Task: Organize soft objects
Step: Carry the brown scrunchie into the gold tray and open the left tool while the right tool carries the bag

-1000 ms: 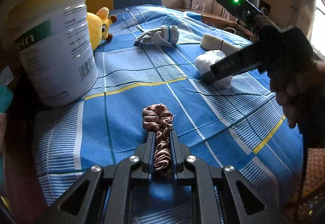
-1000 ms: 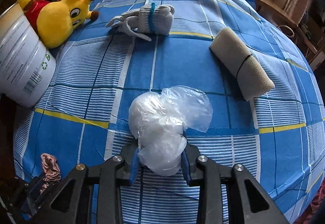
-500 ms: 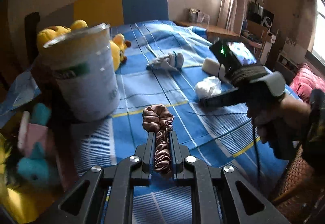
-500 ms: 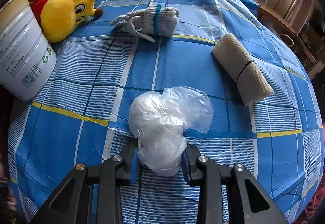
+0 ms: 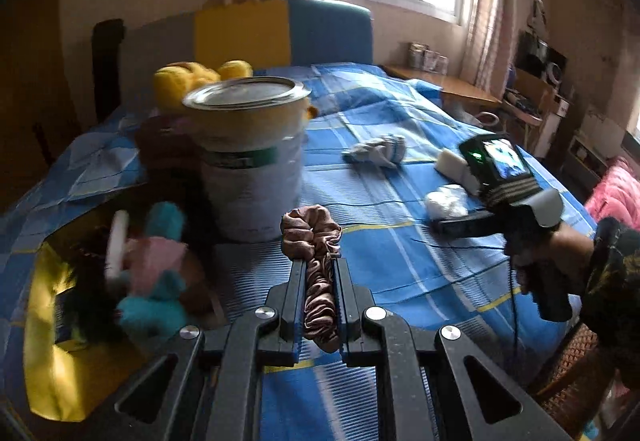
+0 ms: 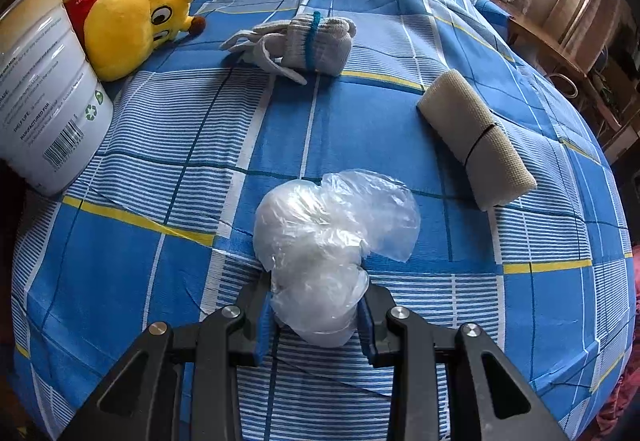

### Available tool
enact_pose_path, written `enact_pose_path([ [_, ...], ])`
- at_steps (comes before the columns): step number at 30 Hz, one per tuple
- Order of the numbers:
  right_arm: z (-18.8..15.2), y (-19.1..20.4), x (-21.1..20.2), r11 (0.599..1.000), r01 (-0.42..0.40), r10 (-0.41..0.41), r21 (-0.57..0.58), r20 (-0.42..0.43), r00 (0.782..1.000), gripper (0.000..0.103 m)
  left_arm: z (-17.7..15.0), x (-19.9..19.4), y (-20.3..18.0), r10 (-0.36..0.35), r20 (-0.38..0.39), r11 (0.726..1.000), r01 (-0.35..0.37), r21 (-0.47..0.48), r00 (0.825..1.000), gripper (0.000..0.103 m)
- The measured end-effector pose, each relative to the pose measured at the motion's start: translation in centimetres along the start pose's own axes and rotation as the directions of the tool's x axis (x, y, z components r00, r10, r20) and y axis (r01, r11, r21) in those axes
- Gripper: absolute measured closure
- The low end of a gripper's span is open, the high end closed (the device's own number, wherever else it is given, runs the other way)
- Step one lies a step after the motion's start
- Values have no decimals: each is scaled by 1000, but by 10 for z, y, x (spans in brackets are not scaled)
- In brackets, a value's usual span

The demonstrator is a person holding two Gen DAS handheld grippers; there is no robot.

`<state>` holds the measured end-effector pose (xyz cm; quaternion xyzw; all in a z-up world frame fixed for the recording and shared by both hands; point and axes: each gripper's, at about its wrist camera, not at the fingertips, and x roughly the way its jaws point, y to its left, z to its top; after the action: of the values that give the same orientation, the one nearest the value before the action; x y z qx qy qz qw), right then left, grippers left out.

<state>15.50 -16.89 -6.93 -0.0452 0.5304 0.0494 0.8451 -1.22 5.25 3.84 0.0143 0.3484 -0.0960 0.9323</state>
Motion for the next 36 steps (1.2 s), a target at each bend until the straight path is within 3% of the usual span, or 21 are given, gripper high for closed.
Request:
enact_pose_path([
  [12,0,1,-1,1000,12,-12,-4,2,1000,70,-13,-12,61,112,-15,987,-113,-112,994,90],
  [22,-1,1,-2,1000,19,-19,-4,1,1000,70,-29,-14,111,215,-63,956,-223,-190,975,90],
  [27,-1,0,-3,1000,19,-19,3,0,1000,70,-51,-15,149,260,-122,926,-284,-249,958,90],
  [36,8,-6,-1,998,21,-18,66,-41,999,70,-93,-19,223,305,-248,842,-382,-381,920,86],
])
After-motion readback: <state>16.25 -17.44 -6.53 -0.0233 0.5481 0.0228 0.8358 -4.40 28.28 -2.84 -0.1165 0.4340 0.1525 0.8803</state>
